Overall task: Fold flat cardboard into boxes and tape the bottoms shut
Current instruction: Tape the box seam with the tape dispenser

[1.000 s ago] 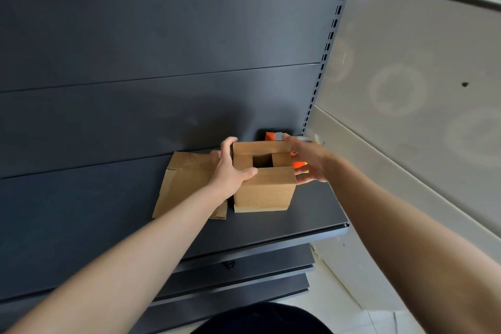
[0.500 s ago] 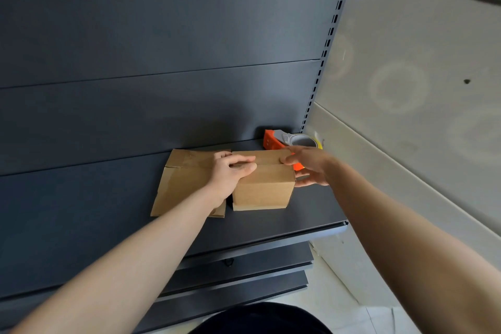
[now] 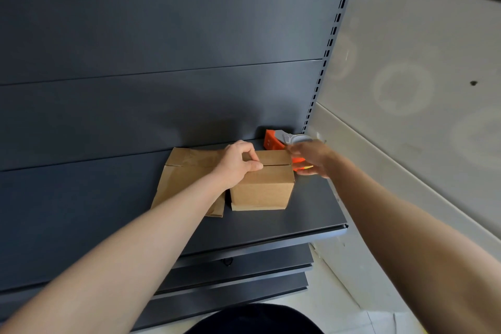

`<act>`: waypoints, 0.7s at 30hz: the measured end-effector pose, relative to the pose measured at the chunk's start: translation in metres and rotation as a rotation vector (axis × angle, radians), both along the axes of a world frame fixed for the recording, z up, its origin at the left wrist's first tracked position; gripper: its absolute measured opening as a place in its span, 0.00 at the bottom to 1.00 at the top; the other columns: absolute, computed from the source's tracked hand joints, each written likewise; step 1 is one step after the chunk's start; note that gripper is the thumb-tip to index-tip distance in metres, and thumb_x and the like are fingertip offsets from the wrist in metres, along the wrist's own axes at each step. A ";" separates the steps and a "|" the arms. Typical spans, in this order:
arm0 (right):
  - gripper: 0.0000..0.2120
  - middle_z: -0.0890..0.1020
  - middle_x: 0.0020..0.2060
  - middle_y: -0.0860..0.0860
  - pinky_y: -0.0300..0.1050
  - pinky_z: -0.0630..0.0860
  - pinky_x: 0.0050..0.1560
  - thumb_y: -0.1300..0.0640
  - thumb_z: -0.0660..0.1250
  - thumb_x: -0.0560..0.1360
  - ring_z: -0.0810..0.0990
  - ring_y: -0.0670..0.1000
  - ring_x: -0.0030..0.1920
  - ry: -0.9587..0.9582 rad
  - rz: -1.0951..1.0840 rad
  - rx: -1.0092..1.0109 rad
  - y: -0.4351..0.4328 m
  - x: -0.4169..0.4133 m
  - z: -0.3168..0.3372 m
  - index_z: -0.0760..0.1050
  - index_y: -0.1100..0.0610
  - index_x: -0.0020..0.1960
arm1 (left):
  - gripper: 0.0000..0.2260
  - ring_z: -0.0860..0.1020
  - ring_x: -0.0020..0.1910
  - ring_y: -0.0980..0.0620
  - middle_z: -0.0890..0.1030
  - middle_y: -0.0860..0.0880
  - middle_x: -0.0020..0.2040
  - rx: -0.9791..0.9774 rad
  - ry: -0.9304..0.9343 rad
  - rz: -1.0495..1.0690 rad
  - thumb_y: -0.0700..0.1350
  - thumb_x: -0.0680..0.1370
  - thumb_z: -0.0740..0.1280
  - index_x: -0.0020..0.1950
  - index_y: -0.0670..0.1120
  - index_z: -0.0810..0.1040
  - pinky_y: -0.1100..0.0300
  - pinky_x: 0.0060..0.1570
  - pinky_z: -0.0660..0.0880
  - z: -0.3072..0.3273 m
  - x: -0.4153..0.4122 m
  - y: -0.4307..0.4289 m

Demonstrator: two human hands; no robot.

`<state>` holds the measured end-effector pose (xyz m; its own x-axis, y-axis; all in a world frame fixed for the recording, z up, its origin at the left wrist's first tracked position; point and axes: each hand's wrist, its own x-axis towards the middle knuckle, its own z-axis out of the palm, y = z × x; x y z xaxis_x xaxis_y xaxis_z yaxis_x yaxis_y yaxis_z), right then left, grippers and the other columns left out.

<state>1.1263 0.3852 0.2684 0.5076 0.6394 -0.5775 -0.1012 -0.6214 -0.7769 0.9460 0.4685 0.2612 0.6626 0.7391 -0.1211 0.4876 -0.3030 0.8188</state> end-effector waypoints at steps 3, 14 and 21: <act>0.06 0.79 0.41 0.52 0.41 0.75 0.42 0.61 0.63 0.78 0.77 0.50 0.39 -0.261 -0.103 0.006 0.008 0.012 -0.012 0.72 0.59 0.42 | 0.05 0.70 0.59 0.52 0.76 0.49 0.58 -0.005 0.002 0.005 0.40 0.73 0.73 0.40 0.41 0.78 0.58 0.57 0.61 0.001 0.000 -0.001; 0.19 0.76 0.61 0.54 0.49 0.61 0.68 0.54 0.64 0.75 0.66 0.59 0.69 -0.699 0.284 -0.311 0.017 0.027 -0.057 0.72 0.55 0.66 | 0.11 0.71 0.57 0.54 0.76 0.51 0.56 -0.046 -0.046 0.047 0.37 0.72 0.72 0.33 0.48 0.75 0.61 0.56 0.61 0.000 0.000 -0.001; 0.12 0.78 0.48 0.56 0.45 0.70 0.48 0.61 0.63 0.76 0.75 0.55 0.48 -0.456 0.128 0.048 0.003 0.051 -0.004 0.77 0.64 0.57 | 0.09 0.72 0.55 0.54 0.76 0.49 0.54 -0.080 -0.069 0.020 0.37 0.72 0.73 0.34 0.46 0.77 0.61 0.56 0.61 0.000 -0.002 0.002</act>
